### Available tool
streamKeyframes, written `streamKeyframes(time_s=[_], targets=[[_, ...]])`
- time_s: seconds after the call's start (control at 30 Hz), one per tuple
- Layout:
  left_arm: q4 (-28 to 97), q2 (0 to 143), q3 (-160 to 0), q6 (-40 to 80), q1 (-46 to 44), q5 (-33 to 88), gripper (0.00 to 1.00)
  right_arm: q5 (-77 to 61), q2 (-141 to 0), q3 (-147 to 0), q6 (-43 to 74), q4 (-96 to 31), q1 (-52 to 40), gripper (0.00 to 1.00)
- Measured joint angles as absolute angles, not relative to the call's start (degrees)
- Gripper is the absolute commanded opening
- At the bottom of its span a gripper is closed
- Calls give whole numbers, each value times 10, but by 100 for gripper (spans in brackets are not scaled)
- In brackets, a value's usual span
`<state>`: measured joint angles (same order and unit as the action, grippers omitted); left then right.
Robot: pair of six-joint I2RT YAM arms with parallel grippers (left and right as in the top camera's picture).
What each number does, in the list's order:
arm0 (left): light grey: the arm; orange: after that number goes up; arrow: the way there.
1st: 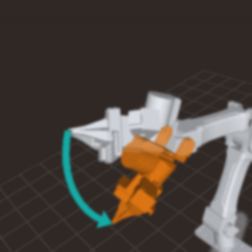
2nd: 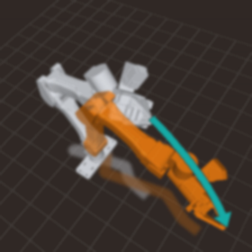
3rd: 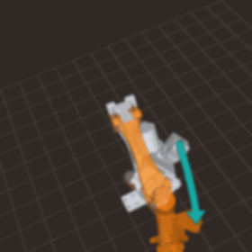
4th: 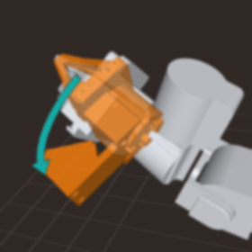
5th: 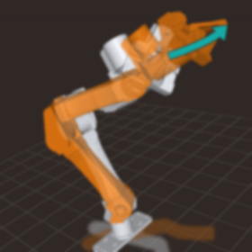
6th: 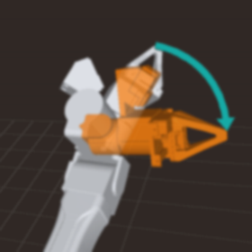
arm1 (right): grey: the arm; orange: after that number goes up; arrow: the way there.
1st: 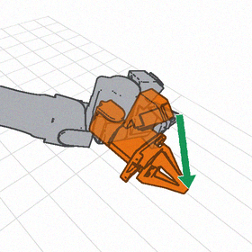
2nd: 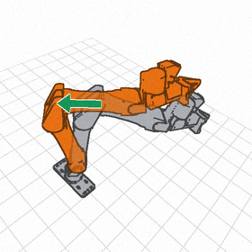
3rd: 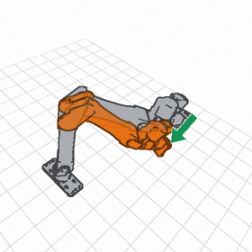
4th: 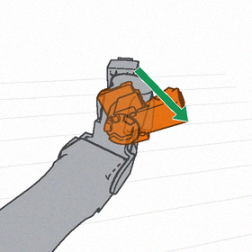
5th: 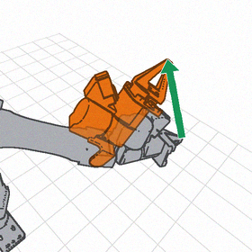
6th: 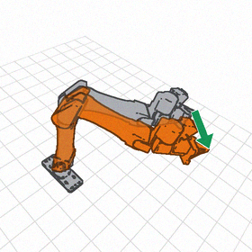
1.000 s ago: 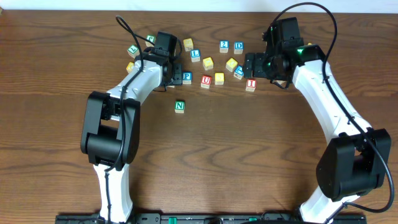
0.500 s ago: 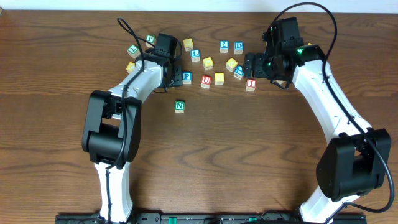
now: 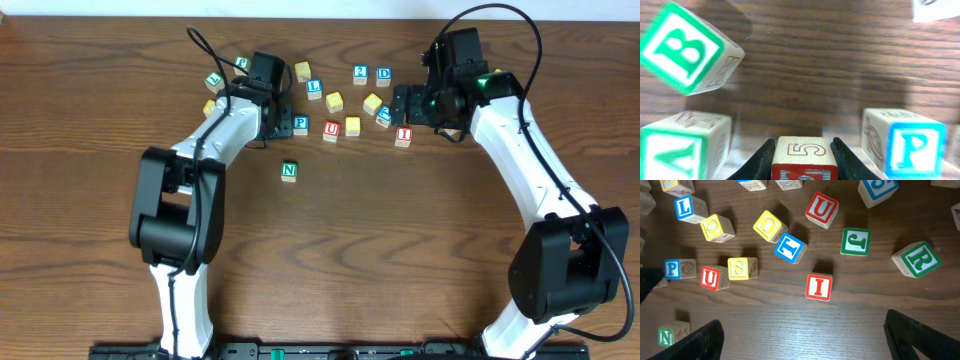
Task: Spell out NEURIPS
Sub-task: 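Grasp the red E block with the left gripper, then place the red E block to the right of the green N block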
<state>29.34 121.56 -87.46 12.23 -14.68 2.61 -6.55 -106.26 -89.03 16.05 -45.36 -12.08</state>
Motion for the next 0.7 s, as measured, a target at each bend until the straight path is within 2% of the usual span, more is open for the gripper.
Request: streamKeyframes(time_s=[0.4,0.7], targets=[[387,1078,-875,123,-164,27,32,-55,-1063,-890,161,-449,-71,96],[469,1060,-874,165,-243,26,32,-51,-1063,-890,161,-455,-28,97]])
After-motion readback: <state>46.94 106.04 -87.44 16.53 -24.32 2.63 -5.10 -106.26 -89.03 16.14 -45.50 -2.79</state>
